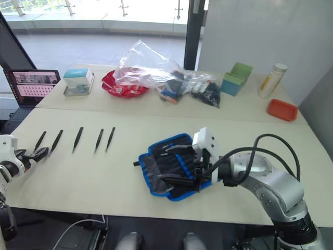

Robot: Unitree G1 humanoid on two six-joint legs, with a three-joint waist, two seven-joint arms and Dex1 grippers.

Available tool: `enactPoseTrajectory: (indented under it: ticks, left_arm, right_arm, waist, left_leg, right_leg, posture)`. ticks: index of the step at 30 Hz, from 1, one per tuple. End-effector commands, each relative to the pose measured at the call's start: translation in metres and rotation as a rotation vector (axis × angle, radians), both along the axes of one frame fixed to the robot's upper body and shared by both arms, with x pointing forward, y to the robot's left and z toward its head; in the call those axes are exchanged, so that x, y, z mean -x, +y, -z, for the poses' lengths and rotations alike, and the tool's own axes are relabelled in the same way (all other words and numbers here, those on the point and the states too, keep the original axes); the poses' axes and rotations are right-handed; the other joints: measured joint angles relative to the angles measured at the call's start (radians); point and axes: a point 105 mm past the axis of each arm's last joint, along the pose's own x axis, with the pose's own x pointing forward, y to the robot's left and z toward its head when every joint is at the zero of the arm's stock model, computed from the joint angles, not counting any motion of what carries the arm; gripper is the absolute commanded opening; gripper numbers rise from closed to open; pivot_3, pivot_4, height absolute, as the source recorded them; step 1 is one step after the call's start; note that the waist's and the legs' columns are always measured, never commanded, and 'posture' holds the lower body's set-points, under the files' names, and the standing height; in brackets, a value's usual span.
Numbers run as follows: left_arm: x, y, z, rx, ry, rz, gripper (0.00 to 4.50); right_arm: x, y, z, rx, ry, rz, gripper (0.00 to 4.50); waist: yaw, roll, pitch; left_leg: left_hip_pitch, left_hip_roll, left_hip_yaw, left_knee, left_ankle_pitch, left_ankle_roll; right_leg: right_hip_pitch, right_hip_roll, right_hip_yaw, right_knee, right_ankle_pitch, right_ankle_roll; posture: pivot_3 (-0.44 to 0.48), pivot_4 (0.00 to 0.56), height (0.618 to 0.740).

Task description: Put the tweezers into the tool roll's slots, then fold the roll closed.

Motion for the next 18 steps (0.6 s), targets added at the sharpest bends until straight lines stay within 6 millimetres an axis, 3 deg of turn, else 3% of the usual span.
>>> enactPoseTrajectory:
  ticks: [1,11,18]
  left_arm:
    - [0.002,-0.002,0.015,0.021,0.050,-0.024,3.33]
    - [0.009,0.012,0.010,0.027,0.025,-0.111,0.08]
    - [0.017,0.024,-0.011,-0.007,-0.058,-0.106,0.01]
  right_arm:
    - [0.005,0.000,-0.008,-0.005,-0.035,-0.007,4.50]
    - [0.004,-0.002,-0.007,-0.005,-0.040,0.019,4.50]
    - [-0.003,-0.008,0.008,-0.006,-0.017,0.099,4.50]
  waist:
    - [-0.001,0.000,0.000]
    - [-0.003,0.001,0.000]
    - [-0.010,0.001,0.000]
  left_leg:
    - [0.001,0.000,0.000,0.000,0.000,0.000]
    - [0.001,0.000,0.000,0.001,0.000,0.000]
    - [0.001,0.000,0.000,0.000,0.000,0.000]
  right_leg:
    - [0.000,0.000,0.000,0.001,0.000,0.000]
    - [0.000,0.000,0.000,0.003,0.000,0.000]
    - [0.000,0.000,0.000,0.003,0.000,0.000]
  posture:
    - [0.000,0.150,0.723]
    - [0.000,0.150,0.723]
    - [0.000,0.150,0.723]
